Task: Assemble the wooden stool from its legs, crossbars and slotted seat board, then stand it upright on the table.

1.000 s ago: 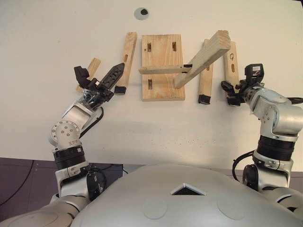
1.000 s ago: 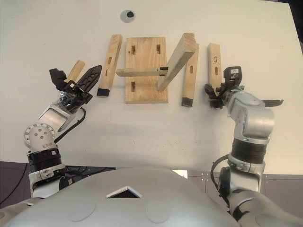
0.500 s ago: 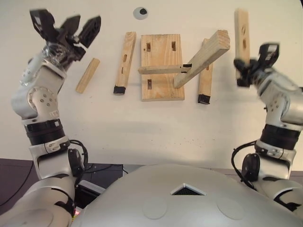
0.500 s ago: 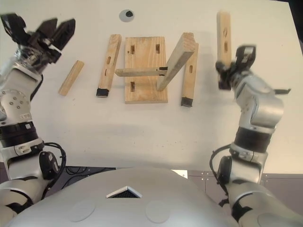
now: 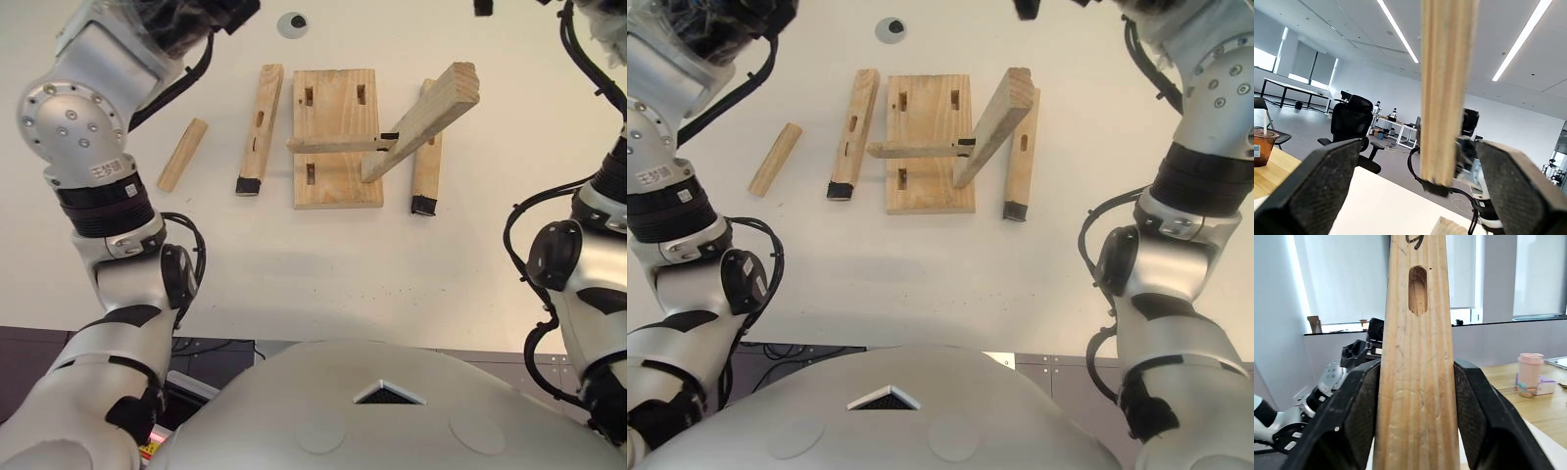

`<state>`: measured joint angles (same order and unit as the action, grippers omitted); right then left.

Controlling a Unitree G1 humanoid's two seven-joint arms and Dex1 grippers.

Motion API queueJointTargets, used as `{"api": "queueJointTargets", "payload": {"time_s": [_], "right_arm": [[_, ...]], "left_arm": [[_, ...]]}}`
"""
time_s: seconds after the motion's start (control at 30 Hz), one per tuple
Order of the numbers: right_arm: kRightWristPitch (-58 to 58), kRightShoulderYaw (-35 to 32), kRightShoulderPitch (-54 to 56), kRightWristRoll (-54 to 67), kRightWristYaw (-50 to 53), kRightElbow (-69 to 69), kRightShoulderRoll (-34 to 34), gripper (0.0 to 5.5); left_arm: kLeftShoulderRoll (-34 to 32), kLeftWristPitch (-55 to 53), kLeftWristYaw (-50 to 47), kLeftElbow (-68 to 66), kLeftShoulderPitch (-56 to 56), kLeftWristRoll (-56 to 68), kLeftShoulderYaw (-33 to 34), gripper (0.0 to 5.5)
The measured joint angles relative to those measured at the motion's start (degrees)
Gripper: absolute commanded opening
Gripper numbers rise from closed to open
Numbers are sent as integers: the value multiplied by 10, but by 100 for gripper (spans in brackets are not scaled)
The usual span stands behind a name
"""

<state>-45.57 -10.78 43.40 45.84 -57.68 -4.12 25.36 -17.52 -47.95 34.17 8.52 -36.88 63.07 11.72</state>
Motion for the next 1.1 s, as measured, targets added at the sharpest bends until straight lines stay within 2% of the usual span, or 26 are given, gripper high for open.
{"api": "queueJointTargets", "payload": {"time_s": [0.3,0.5,0.57,0.97,1.1], "right_arm": [[-10,26,-4,20,-7,-28,4,203],[-17,31,-6,21,-16,-33,7,203],[-23,41,-11,31,-31,-42,26,203],[-23,70,-13,32,-60,-46,48,203],[-23,71,-13,32,-59,-45,48,203]], "left_arm": [[16,-12,-20,56,-16,81,-2,422],[5,-16,-21,58,-15,85,-3,422],[3,-16,-21,54,-15,84,-4,422],[-27,-5,70,61,3,70,-10,235],[-27,5,72,57,4,56,-13,210]]}}
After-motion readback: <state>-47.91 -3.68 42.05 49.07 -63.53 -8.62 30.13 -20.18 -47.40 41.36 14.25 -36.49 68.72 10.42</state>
